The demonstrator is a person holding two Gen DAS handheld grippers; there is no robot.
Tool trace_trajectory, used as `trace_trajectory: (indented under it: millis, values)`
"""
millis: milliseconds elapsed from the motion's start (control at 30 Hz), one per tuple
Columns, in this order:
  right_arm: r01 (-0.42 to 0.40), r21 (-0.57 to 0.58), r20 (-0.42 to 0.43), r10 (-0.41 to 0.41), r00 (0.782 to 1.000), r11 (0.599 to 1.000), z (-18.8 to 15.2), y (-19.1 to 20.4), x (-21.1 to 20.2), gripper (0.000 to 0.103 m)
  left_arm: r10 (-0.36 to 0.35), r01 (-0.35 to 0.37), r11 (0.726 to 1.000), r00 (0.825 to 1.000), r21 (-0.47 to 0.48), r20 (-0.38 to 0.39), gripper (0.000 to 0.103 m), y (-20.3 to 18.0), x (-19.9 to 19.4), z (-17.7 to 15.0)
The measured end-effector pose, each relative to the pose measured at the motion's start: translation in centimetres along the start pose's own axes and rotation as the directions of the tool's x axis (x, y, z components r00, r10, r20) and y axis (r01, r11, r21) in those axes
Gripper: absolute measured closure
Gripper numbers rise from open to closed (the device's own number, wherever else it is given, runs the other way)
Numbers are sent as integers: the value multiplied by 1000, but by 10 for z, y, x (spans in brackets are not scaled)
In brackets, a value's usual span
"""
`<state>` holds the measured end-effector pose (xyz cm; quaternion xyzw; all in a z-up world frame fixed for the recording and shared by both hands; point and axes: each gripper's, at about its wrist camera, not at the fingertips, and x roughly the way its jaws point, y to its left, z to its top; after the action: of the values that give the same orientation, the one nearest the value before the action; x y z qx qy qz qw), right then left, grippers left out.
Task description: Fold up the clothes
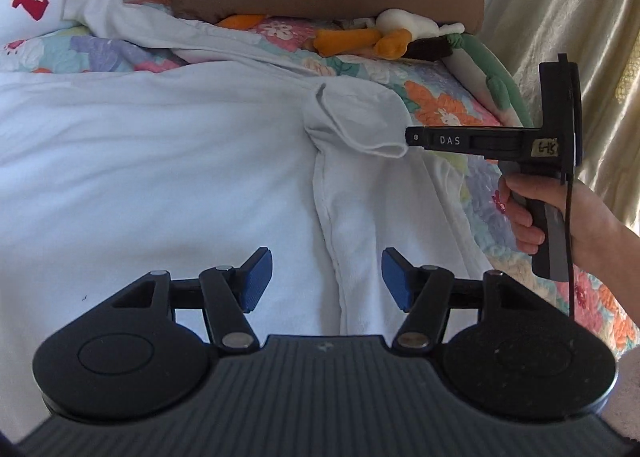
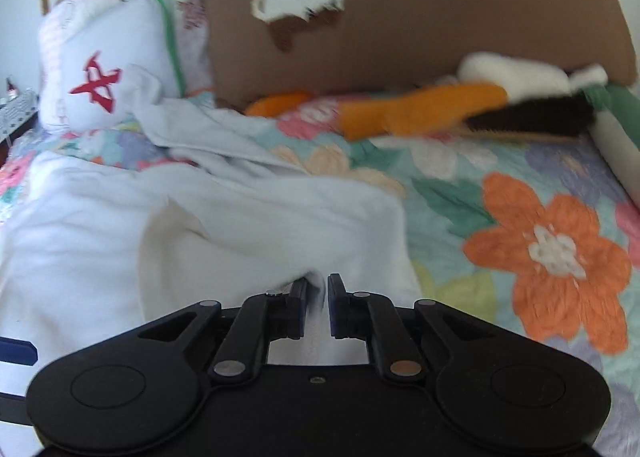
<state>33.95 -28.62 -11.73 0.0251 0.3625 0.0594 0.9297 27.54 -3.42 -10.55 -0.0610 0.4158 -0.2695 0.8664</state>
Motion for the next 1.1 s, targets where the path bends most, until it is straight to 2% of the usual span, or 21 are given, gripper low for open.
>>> trace_trajectory:
  millis: [67, 200, 333, 467, 533, 567, 600, 700, 733, 800, 867, 933, 967, 1000, 1033, 1100]
  values:
    - [3, 14, -10, -3, 1000, 1000, -3, -5, 4, 89, -11, 10, 1000, 1000, -6, -11, 43, 1, 13, 7]
    - [30, -30, -1, -30, 1000, 999, -2, -6, 7, 89, -48, 47, 998, 999, -51, -22, 42, 5, 37, 24]
    - [11, -6, 15, -11, 1000, 1000, -2, -15, 11, 89, -65, 62, 996, 997, -64, -31, 41, 4, 63, 40]
    - [-40, 46, 22, 39, 999, 998, -4, -24, 17, 88, -73, 69, 993, 997, -94, -35, 41, 2, 90, 49]
    - [-87, 82, 28, 85, 996, 993, -5, -28, 20, 80, -62, 62, 993, 998, -98, -2, 46, -1, 97, 51]
    - [-104, 99, 25, 102, 994, 990, -6, -29, 21, 80, -42, 44, 996, 999, -81, 25, 75, -4, 96, 52]
    - [-103, 89, 26, 102, 994, 991, -7, -27, 22, 79, -18, 21, 998, 999, -53, 47, 98, -9, 94, 54]
    - [-99, 59, 24, 98, 995, 993, -7, -24, 23, 80, 56, -60, 998, 990, 27, 133, 99, -28, 81, 54]
    - [-95, 53, 28, 94, 995, 994, -7, -22, 23, 84, 79, -89, 995, 983, 52, 164, 99, -35, 76, 54]
    - [-86, 41, 40, 85, 996, 995, -5, -21, 20, 89, 123, -148, 984, 966, 99, 228, 99, -49, 67, 54]
    - [-48, 32, 27, 47, 999, 998, -5, -20, 21, 90, 170, -210, 969, 947, 127, 273, 98, -59, 61, 54]
    - [-15, 8, 9, 15, 1000, 1000, -7, -19, 24, 93, 237, -255, 964, 953, 77, 190, 93, -47, 76, 58]
    - [-13, 8, 7, 13, 1000, 1000, -8, -20, 25, 93, 247, -255, 965, 960, 51, 130, 81, -38, 85, 60]
    - [-13, 15, 8, 13, 1000, 1000, -9, -21, 25, 93, 250, -253, 967, 965, 24, 75, 67, -28, 92, 61]
    - [-13, 22, 9, 13, 1000, 1000, -9, -22, 24, 93, 239, -239, 971, 970, -10, 35, 62, -19, 95, 62]
    - [-2, 12, 6, 2, 1000, 1000, -6, -18, 20, 92, 206, -205, 977, 979, -58, 12, 59, -5, 91, 63]
